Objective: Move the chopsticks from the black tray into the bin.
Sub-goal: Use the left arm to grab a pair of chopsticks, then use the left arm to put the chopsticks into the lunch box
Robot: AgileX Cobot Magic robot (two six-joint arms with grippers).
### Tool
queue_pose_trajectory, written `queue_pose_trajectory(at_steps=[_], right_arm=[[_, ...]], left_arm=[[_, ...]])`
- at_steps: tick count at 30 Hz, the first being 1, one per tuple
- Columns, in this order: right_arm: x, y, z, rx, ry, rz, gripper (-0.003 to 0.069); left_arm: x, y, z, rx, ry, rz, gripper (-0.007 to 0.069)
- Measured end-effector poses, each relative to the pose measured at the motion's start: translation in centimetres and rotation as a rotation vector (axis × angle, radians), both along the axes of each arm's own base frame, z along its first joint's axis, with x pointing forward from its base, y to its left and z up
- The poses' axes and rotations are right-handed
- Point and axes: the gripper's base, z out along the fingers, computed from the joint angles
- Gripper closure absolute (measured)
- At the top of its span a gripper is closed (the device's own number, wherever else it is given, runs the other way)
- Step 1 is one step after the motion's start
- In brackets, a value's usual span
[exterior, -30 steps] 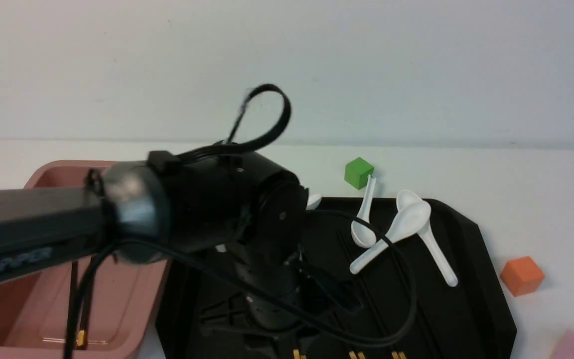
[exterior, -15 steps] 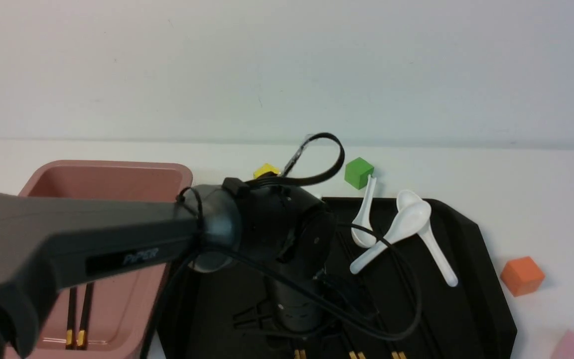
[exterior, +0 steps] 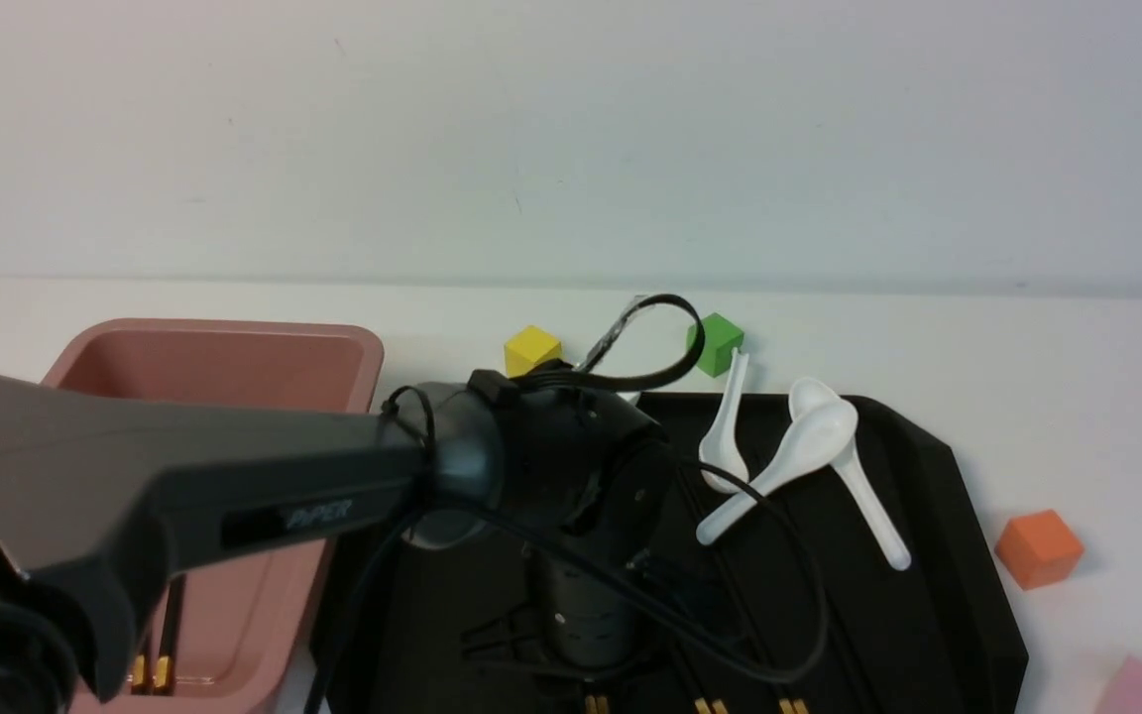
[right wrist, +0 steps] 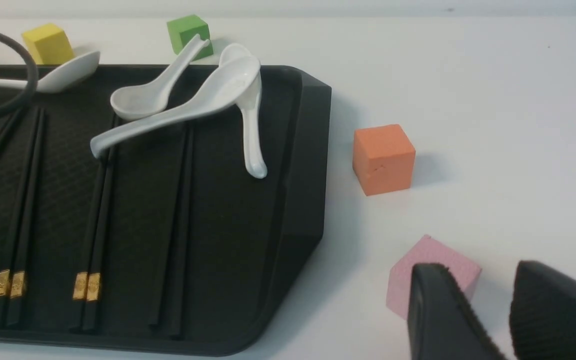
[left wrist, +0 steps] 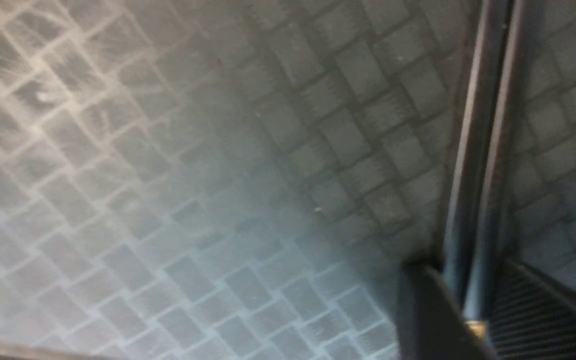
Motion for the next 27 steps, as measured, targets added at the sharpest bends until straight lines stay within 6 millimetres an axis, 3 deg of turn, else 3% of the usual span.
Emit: queue_pose_trajectory(at_steps=[2,7,9,14,17,18,19,20,22,23,25,27], right_arm=[[0.0,0.0,0.0,0.000,0.000,0.000,0.0419],[0.0,0.0,0.0,0.000,0.000,0.000,0.0419],[0.0,0.0,0.0,0.000,0.000,0.000,0.0419],[0.0,0.0,0.0,0.000,0.000,0.000,0.0419],[0.0,0.0,0.0,0.000,0.000,0.000,0.0419],[0.0,0.0,0.0,0.000,0.000,0.000,0.0419],[0.0,0.0,0.0,0.000,0.000,0.000,0.0419],[0.0,0.0,0.0,0.000,0.000,0.000,0.0419],[0.0,0.0,0.0,0.000,0.000,0.000,0.0419],[0.0,0.0,0.0,0.000,0.000,0.000,0.0419],[0.0,0.0,0.0,0.000,0.000,0.000,0.0419],[0.0,0.0,0.0,0.000,0.000,0.000,0.0419]], left_arm=[[-0.1,0.1,0.0,0.008,0.007,0.000,0.0504],[-0.2,0.3,0.6,0.022,0.007,-0.017,0.0503],[-0.6,0.9,2.0,0.032,0.011,-0.034,0.0503],[-0.9,3.1,9.4,-0.056,-0.076,-0.037,0.0503],[-1.0,6.7,14.8,-0.094,-0.162,-0.044,0.0503],[-1.0,7.0,15.1,-0.094,-0.166,-0.044,0.0503],[-1.4,9.7,17.3,-0.075,-0.189,-0.047,0.0503],[-1.3,10.6,17.7,-0.058,-0.189,-0.049,0.0503],[-1.2,14.7,19.2,0.002,-0.220,-0.041,0.0503],[-1.2,15.0,19.2,0.009,-0.218,-0.039,0.0503],[-0.8,19.2,18.1,0.080,-0.185,0.006,0.0503],[-0.7,20.4,17.1,0.102,-0.156,0.021,0.0503]])
